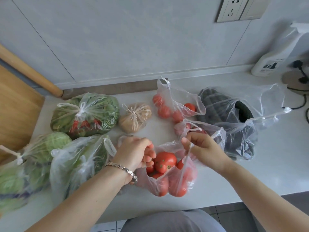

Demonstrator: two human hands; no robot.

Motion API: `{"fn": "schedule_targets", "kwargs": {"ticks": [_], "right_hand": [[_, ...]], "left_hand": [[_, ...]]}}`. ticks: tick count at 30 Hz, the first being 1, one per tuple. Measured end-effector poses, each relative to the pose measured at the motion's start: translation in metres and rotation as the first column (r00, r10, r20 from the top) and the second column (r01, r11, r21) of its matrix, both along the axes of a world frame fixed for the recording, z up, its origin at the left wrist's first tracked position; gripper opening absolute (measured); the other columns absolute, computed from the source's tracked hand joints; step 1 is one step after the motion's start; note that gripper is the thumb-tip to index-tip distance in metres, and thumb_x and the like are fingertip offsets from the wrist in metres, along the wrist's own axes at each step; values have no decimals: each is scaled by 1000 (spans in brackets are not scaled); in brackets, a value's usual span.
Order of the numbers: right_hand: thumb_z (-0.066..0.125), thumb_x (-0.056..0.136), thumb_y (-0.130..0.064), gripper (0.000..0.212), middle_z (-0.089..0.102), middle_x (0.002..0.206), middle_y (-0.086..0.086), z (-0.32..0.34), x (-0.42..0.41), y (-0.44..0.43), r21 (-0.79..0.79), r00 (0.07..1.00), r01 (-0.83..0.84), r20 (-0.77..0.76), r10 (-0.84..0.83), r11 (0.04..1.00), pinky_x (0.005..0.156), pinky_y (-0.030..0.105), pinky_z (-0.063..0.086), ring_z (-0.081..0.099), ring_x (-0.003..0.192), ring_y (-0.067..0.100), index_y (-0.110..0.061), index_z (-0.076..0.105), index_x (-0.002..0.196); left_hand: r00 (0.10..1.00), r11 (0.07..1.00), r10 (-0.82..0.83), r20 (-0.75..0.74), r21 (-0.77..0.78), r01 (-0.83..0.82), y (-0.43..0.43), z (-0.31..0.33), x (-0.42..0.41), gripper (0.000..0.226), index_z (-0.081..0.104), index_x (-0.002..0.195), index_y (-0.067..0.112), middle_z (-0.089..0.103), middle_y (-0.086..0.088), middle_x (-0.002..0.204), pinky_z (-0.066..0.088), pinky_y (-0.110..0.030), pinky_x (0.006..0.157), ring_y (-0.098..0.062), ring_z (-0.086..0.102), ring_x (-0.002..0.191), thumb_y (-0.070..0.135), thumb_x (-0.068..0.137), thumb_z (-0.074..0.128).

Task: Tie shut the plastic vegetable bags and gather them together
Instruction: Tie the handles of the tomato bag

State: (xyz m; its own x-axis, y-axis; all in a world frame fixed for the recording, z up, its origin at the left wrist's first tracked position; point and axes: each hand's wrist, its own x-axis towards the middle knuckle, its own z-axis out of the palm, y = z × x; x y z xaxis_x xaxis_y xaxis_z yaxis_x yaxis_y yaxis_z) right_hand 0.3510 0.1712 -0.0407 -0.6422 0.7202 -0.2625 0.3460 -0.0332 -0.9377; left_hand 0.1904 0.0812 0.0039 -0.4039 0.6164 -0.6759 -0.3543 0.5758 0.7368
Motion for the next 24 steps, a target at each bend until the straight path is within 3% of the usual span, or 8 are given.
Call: {"fn": "schedule_targets", "kwargs": {"ticks": [3, 5, 9, 12, 15, 18, 20, 24], "right_hand": [[57, 87, -11, 13, 56, 68, 4, -7, -9, 3, -110, 976, 168, -119, -181, 980, 65, 18, 52, 58, 58, 7, -10, 52, 75], [63, 84, -12, 18, 53, 74, 11, -15, -14, 7, -148, 939, 303, -120, -321, 941, 73, 27, 56, 60, 67, 16, -7, 47, 77], [65, 83, -17, 25, 48, 69, 12, -20, -19, 8, -180, 909, 401, -48, -415, 898, 63, 15, 54, 61, 67, 19, 4, 55, 73], [57, 89, -16, 32, 61, 74, 7, -21, -20, 4, -207, 905, 410, -24, -424, 888, 76, 28, 51, 63, 73, 14, 8, 62, 69], [48, 93, -14, 38, 59, 99, 0, -16, -19, 2, -148, 928, 358, -51, -369, 922, 94, 33, 43, 55, 99, 17, -24, 69, 62], [43, 94, -11, 30, 54, 118, 1, -11, -19, -1, -175, 952, 278, -84, -296, 944, 103, 28, 34, 48, 115, 12, -9, 68, 77], [40, 95, -13, 29, 63, 111, 5, -10, -20, -1, -199, 968, 221, -72, -240, 955, 101, 29, 39, 56, 109, 14, 0, 65, 90], [37, 97, -18, 28, 58, 71, -4, -4, -23, -7, -186, 979, 191, -36, -200, 964, 74, 18, 45, 57, 66, -2, -11, 55, 77]], "left_hand": [[1000, 998, 19, -20, 63, -18, 0, -4, -2, 26, 52, 63, 2, 56, -8, 52, 48, -21, 39, -10, 51, 31, -4, 87, 47], [994, 993, 10, -108, 118, 3, 2, -10, -4, 22, 54, 64, 4, 58, -9, 69, 52, -22, 48, -13, 61, 50, -4, 85, 51], [946, 973, -47, -320, 199, 116, 6, -26, -7, 19, 58, 65, 12, 58, 1, 107, 44, -9, 80, -13, 57, 94, 5, 82, 60], [873, 935, -158, -462, 213, 282, 6, -36, -7, 19, 61, 71, 20, 62, 8, 99, 38, -2, 69, 2, 55, 86, 5, 83, 59], [667, 851, -218, -712, 197, 488, 5, -40, -9, 17, 67, 84, 14, 64, 12, 90, 35, 2, 72, 20, 52, 74, -1, 82, 59], [577, 819, -231, -783, 164, 551, 7, -45, -12, 17, 69, 93, 10, 65, 1, 98, 36, 3, 80, 13, 57, 83, 1, 85, 57], [603, 833, -239, -761, 158, 530, 9, -47, -13, 20, 69, 96, 10, 60, -6, 102, 39, 2, 78, 10, 60, 76, 1, 87, 54], [636, 844, -272, -722, 138, 518, 10, -49, -15, 25, 69, 104, 12, 61, -4, 95, 40, 0, 76, 3, 58, 73, 1, 86, 55]]}}
